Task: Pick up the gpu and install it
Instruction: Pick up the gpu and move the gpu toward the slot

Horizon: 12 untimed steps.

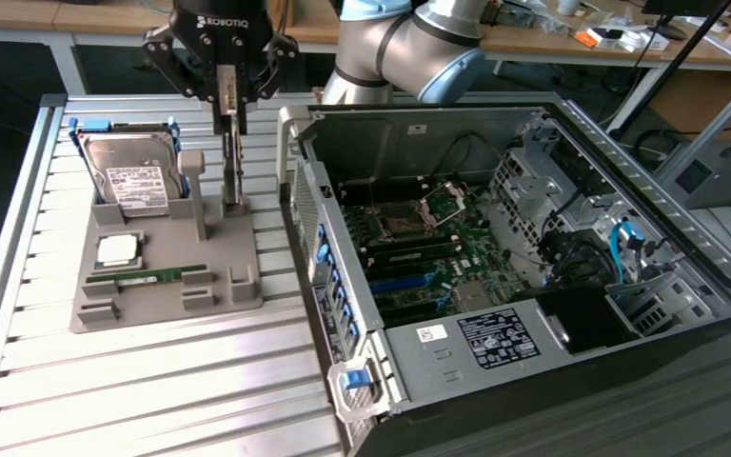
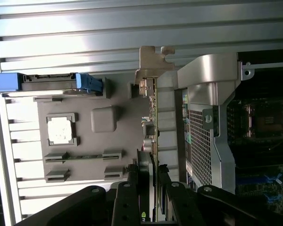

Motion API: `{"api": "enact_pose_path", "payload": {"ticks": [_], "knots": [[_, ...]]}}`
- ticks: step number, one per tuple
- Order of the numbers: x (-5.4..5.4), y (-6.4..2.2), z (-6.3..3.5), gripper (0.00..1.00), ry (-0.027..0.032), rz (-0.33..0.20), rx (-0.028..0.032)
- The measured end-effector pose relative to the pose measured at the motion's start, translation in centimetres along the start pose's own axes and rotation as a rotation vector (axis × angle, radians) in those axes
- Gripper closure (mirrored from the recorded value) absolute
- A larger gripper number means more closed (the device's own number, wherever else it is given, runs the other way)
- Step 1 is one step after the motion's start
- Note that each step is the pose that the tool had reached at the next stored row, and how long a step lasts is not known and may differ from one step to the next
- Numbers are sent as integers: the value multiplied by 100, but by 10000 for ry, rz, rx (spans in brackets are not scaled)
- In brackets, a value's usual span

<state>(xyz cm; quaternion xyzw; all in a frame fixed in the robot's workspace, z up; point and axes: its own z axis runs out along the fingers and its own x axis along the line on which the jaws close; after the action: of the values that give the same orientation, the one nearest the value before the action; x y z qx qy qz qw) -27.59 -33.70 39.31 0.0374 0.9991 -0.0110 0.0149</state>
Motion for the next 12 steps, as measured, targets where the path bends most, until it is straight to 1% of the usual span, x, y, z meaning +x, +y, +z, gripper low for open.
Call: {"api": "enact_pose_path", "payload": {"ticks": [12], "knots": [[-1,-1,-41,73,0,1,-4]]}}
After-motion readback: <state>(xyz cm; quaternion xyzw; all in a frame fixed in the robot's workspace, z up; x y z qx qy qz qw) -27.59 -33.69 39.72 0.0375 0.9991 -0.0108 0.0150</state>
